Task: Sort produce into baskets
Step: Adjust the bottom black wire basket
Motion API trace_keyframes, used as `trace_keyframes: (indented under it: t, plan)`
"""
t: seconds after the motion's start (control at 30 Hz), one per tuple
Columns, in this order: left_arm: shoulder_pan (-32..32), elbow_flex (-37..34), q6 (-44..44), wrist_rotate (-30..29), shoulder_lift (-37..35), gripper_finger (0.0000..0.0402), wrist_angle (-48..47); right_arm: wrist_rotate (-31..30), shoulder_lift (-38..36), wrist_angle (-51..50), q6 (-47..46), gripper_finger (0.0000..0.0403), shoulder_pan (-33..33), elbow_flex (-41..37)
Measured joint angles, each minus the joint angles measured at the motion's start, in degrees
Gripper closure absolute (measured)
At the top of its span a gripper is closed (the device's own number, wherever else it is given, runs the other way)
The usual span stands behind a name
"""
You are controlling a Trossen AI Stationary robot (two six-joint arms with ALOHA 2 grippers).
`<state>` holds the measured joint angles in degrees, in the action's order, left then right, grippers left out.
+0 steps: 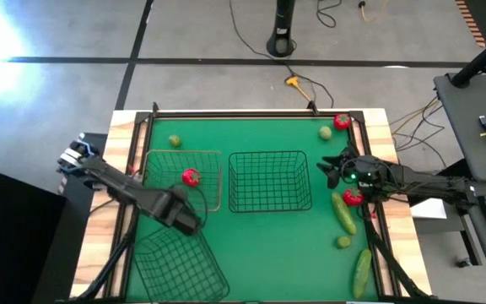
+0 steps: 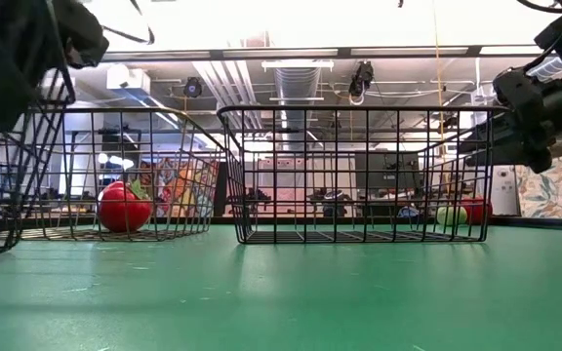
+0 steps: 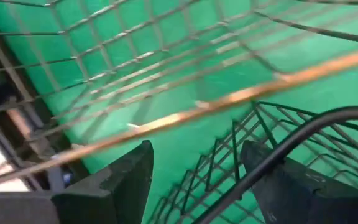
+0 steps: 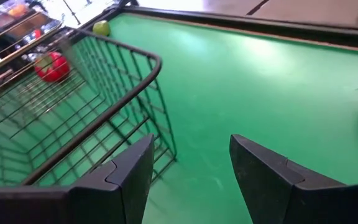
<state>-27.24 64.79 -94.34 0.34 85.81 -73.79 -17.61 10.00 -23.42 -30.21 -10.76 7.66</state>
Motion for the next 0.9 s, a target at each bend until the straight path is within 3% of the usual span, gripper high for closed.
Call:
trace_keyframes:
  t: [0.23,0.4,0.5,0.7,0.8,0.9]
  plan:
    - [-2.68,-3.47,-5.58,6.25,-5.16,0.0171,-1.56,3.11,0.85,-0.02,0.03,0.0199,0.00,-0.30]
    - [-7.33,-3.37,-10.91,14.76,-6.86,0.0171,-9.33,3.11,2.29,-0.02,0.06,0.0199,0.00,-0.31]
    - [-9.66,-2.66,-15.03,16.80,-7.62,0.0171,-14.43,3.13,3.28,-0.02,0.08,0.0199,0.00,-0.33]
    - [-12.51,-0.37,-17.88,22.58,-7.69,0.0171,-16.33,3.13,5.26,0.00,-1.07,0.0199,0.00,-0.33]
    - [-12.79,2.94,-17.73,19.94,-6.99,0.0171,-14.65,3.16,6.24,0.02,-1.32,0.0199,0.00,-0.35]
    - [-12.86,8.63,-15.28,9.53,-5.81,0.0171,-9.84,3.18,7.01,0.03,-2.21,0.0199,0.00,-0.35]
